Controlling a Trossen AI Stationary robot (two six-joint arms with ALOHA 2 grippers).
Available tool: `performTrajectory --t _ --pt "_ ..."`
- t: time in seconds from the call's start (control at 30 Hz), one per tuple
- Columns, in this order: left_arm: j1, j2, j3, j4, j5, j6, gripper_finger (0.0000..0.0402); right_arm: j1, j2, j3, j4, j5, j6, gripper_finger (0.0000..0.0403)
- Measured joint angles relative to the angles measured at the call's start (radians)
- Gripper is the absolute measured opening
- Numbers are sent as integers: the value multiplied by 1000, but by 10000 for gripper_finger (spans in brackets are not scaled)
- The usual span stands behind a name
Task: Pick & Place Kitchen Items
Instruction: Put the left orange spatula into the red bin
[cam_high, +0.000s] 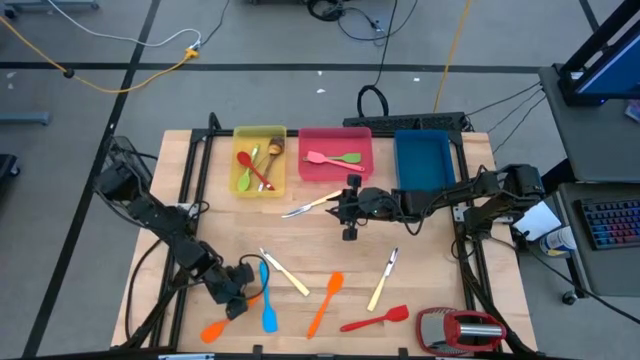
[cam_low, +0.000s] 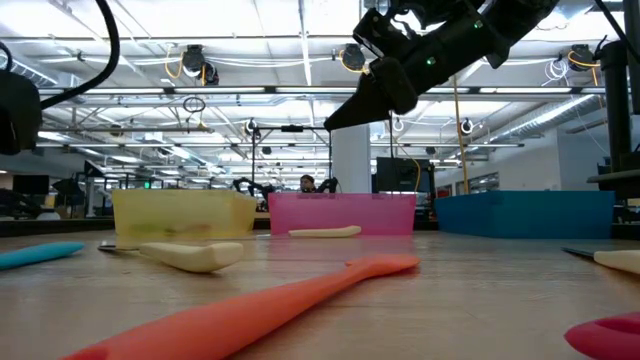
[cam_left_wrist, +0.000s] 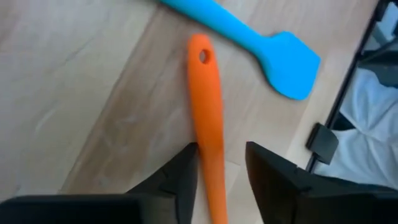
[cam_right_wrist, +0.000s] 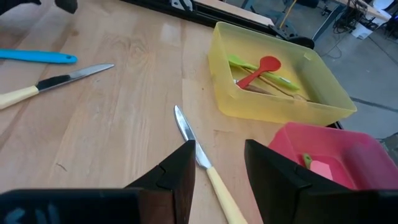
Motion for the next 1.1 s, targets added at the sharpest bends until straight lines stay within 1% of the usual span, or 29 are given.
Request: performTrajectory --t 0.13,0.23,0.33,0.47,0.6,0.73,0.8,0.97,1.03,1.1 --pt "-2 2 0 28 -72 123 176 0 0 0 0 0 12 130" --pt "-9 13 0 26 -151 193 178 0 0 0 0 0 12 130" --pt "-18 50 1 33 -222 253 164 0 0 0 0 0 12 130" --pt "-43 107 2 96 -290 325 138 0 0 -4 3 0 12 130" --pt "-61 134 4 141 -345 340 122 2 0 -28 0 1 13 130" --pt "-63 137 5 142 -349 340 111 14 0 -59 36 -3 13 130" --pt "-63 137 4 145 -349 352 99 21 0 -83 91 -31 13 130" --pt "-55 140 0 179 -335 386 43 40 0 -138 283 -146 12 130" --pt "-48 140 0 193 -327 383 21 46 0 -155 338 -154 8 130" --pt "-42 140 0 209 -327 384 11 49 0 -168 370 -154 7 130"
